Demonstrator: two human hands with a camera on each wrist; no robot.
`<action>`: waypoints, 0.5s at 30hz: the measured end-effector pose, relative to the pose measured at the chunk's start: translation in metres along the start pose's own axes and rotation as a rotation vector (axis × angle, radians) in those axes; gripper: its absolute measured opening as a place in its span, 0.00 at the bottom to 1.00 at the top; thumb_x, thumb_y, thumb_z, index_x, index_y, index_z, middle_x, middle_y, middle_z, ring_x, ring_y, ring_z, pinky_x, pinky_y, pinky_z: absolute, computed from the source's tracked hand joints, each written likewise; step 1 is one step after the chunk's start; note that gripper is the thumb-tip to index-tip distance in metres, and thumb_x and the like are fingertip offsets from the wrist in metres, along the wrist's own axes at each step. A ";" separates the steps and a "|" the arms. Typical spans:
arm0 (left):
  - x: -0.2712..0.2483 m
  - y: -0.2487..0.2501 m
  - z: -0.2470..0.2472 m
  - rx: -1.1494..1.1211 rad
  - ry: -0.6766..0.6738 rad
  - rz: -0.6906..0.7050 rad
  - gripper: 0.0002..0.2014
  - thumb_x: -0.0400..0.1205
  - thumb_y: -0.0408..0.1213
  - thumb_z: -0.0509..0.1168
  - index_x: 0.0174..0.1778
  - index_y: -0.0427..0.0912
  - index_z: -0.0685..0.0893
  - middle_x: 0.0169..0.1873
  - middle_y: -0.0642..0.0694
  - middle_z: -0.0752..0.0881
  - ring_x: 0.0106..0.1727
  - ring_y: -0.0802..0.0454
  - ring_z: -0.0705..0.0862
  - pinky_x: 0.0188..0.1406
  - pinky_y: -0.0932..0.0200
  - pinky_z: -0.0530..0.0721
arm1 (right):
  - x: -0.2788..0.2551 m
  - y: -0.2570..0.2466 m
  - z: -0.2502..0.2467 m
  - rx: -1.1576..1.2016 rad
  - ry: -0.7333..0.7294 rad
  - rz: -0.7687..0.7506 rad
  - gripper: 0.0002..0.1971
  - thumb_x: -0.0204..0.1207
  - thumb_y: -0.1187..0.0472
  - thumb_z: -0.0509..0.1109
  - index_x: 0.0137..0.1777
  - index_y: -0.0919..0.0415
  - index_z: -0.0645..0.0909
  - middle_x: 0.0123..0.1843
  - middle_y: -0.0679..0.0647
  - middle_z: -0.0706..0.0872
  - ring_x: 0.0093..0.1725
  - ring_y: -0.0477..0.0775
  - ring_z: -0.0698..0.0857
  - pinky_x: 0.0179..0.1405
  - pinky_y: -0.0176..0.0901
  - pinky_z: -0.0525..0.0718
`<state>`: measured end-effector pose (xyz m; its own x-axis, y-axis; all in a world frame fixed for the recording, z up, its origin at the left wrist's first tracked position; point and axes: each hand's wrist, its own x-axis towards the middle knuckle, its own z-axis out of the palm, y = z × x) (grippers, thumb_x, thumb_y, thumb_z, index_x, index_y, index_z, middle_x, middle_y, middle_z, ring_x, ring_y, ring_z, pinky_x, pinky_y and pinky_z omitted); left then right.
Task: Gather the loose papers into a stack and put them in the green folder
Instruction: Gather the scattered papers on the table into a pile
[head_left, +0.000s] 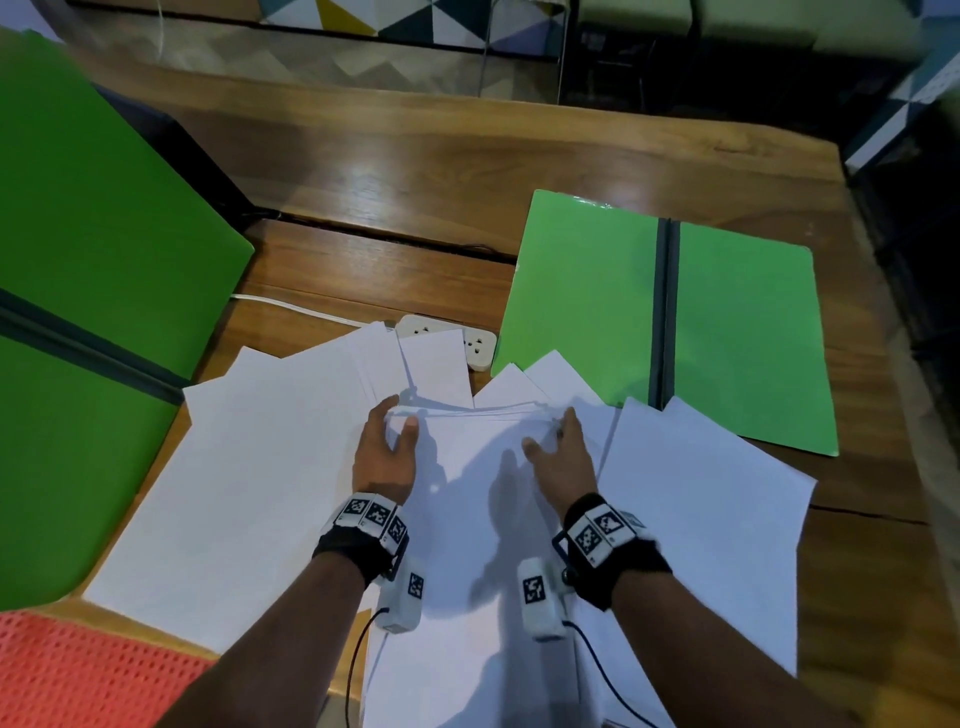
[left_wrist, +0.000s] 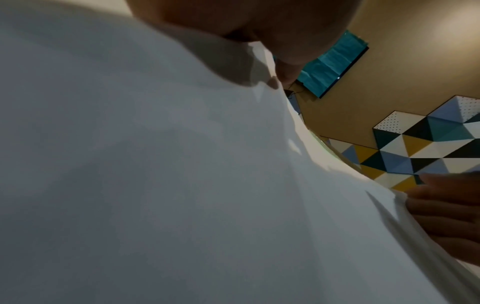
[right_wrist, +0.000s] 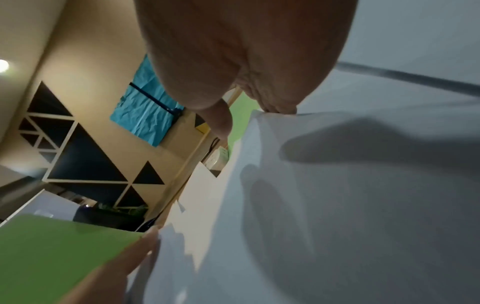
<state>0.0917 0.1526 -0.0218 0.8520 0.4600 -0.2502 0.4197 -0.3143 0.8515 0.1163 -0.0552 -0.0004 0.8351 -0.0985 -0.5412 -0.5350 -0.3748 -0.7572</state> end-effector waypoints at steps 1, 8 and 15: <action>0.001 -0.002 0.001 0.029 -0.010 0.006 0.17 0.84 0.46 0.62 0.68 0.48 0.75 0.66 0.50 0.79 0.67 0.49 0.76 0.68 0.54 0.70 | 0.001 0.000 0.000 -0.016 0.001 -0.039 0.39 0.81 0.61 0.66 0.85 0.56 0.47 0.84 0.55 0.60 0.82 0.56 0.62 0.79 0.47 0.62; 0.010 0.002 -0.005 0.124 -0.085 0.080 0.19 0.84 0.44 0.62 0.72 0.46 0.75 0.69 0.39 0.80 0.70 0.39 0.77 0.70 0.51 0.70 | 0.033 -0.001 -0.010 -0.745 -0.246 -0.343 0.32 0.83 0.52 0.60 0.84 0.49 0.51 0.87 0.51 0.41 0.85 0.56 0.52 0.83 0.54 0.56; 0.014 0.017 -0.007 0.084 -0.019 -0.112 0.11 0.83 0.48 0.62 0.48 0.43 0.81 0.44 0.40 0.85 0.46 0.42 0.81 0.49 0.56 0.72 | 0.031 -0.023 0.004 -0.992 -0.280 -0.418 0.29 0.79 0.50 0.61 0.80 0.45 0.60 0.77 0.60 0.64 0.74 0.67 0.63 0.69 0.63 0.73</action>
<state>0.1083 0.1592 -0.0074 0.8041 0.4801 -0.3506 0.5362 -0.3309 0.7765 0.1547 -0.0463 -0.0009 0.8000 0.3728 -0.4701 0.2265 -0.9132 -0.3387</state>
